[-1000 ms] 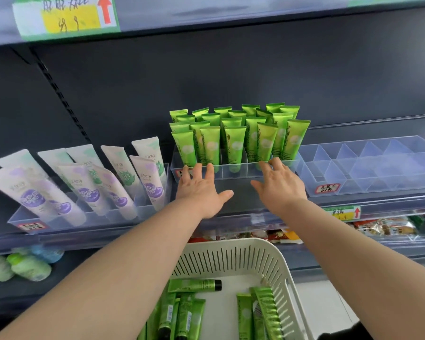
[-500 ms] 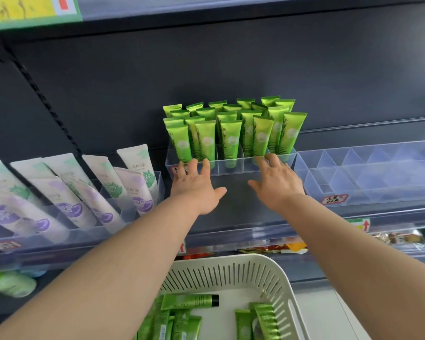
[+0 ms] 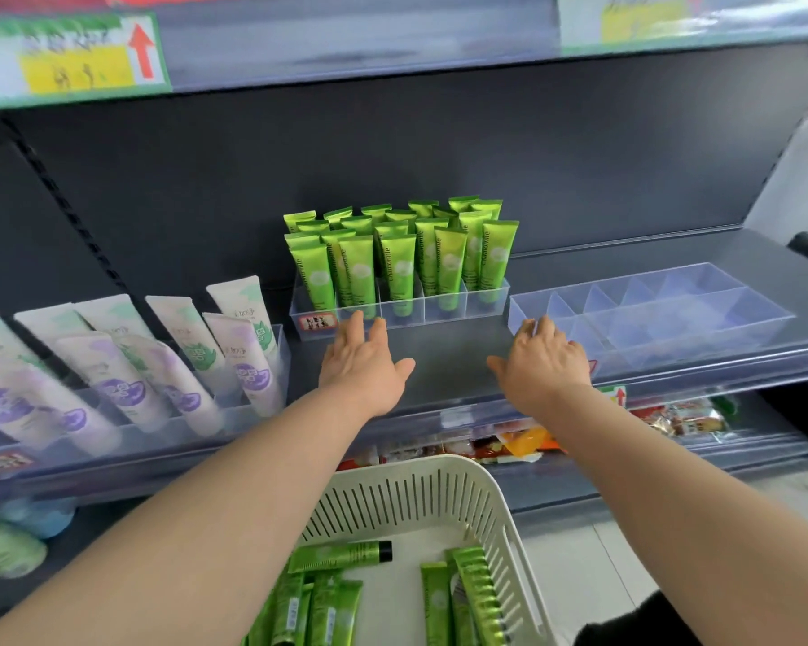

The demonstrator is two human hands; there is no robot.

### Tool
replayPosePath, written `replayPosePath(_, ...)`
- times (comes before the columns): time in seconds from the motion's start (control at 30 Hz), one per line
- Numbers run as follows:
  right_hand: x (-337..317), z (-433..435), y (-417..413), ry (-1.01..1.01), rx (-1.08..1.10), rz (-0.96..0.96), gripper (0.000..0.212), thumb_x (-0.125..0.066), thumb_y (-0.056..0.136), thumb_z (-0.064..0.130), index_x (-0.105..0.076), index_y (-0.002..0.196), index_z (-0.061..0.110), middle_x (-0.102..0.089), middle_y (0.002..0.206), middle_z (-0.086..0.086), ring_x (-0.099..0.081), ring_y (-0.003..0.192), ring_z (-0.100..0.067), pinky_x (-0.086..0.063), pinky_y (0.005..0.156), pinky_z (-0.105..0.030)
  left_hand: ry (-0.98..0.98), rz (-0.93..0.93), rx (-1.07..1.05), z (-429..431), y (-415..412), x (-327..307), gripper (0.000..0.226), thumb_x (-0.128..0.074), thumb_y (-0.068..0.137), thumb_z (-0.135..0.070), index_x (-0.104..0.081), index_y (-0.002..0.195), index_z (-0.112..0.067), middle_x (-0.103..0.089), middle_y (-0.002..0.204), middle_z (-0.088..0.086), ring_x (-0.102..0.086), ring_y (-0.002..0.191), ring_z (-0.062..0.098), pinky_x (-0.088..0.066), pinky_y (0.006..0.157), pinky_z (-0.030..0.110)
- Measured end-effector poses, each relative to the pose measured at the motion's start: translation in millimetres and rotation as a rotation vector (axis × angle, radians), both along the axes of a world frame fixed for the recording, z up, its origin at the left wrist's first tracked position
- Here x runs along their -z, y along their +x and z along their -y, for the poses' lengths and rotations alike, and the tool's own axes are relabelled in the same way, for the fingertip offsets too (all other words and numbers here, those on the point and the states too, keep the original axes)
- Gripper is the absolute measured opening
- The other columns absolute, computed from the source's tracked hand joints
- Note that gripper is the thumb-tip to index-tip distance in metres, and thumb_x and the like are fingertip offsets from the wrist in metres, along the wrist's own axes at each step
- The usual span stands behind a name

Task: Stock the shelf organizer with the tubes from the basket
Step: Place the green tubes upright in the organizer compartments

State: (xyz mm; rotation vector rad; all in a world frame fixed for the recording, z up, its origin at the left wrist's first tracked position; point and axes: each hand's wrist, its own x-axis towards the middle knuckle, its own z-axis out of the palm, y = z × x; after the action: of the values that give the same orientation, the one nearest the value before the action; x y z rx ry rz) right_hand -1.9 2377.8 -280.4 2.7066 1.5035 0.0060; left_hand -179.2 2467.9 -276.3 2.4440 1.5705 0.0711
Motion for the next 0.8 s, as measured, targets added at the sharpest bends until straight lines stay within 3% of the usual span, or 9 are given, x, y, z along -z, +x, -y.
replayPosePath(0.1,-3,2,-10,0.030,-0.081,-0.078,0.059,-0.033,0.099,0.045,-0.034,0.138,0.000,-0.041,0.134,-0.015,-0.048,0.117,-0.033,-0.038,0.095,-0.044,-0.003,0.013,0.015,8,-2,-5,0.071,-0.042,0.099,-0.047,-0.009,0.155,-0.019,0.007,0.162,0.009,-0.002,0.149,0.030,-0.014,0.120,0.043)
replayPosePath(0.27,-9,-8,-39,0.122,-0.313,-0.305,0.059,-0.033,0.101,0.026,-0.008,0.152,0.010,-0.037,0.147,-0.012,-0.048,0.120,-0.035,-0.041,0.086,-0.040,0.037,0.045,0.005,10,-20,-11,0.065,-0.046,0.100,-0.029,-0.011,0.154,-0.018,-0.001,0.162,0.008,-0.008,0.148,0.029,-0.019,0.118,0.042)
replayPosePath(0.37,-15,-9,-59,0.164,-0.471,-0.419,0.061,-0.037,0.099,0.018,-0.009,0.153,0.017,-0.041,0.146,-0.010,-0.047,0.123,-0.032,-0.044,0.091,-0.041,0.055,0.022,-0.007,10,-30,-16,0.064,-0.046,0.099,-0.026,-0.013,0.154,-0.018,-0.007,0.160,0.010,-0.011,0.147,0.030,-0.020,0.118,0.042)
replayPosePath(0.5,-20,3,-47,0.267,-0.435,-0.200,0.058,-0.042,0.096,0.014,-0.020,0.150,0.015,-0.038,0.148,-0.007,-0.043,0.129,-0.030,-0.039,0.098,-0.041,0.061,0.020,0.053,18,-24,-23,0.063,-0.047,0.099,-0.031,-0.018,0.153,-0.018,-0.016,0.158,0.010,-0.015,0.145,0.029,-0.021,0.117,0.042)
replayPosePath(0.63,-14,22,-13,0.085,-0.168,-0.027,0.060,-0.044,0.089,0.016,-0.026,0.145,0.009,-0.034,0.148,-0.011,-0.018,0.142,-0.032,-0.023,0.113,-0.046,0.060,-0.022,0.260,40,-3,-23,0.063,-0.047,0.098,-0.038,-0.022,0.152,-0.019,-0.020,0.158,0.008,-0.019,0.144,0.027,-0.020,0.117,0.040)
replayPosePath(0.73,-11,33,-7,-0.036,-0.078,-0.038,0.057,-0.044,0.086,0.015,-0.031,0.141,0.009,-0.040,0.139,-0.011,-0.030,0.135,-0.033,-0.020,0.111,-0.054,0.014,-0.114,0.426,55,11,-20,0.064,-0.044,0.099,-0.041,-0.016,0.154,-0.024,-0.015,0.161,0.005,-0.019,0.145,0.027,-0.018,0.117,0.041)
replayPosePath(0.8,-10,37,-9,-0.054,-0.091,-0.064,0.052,-0.044,0.085,0.014,-0.039,0.137,0.013,-0.042,0.137,-0.010,-0.040,0.128,-0.030,-0.019,0.110,-0.056,-0.034,-0.140,0.459,62,14,-19,0.063,-0.044,0.100,-0.041,-0.014,0.154,-0.027,-0.019,0.160,0.002,-0.026,0.143,0.027,-0.025,0.113,0.040)
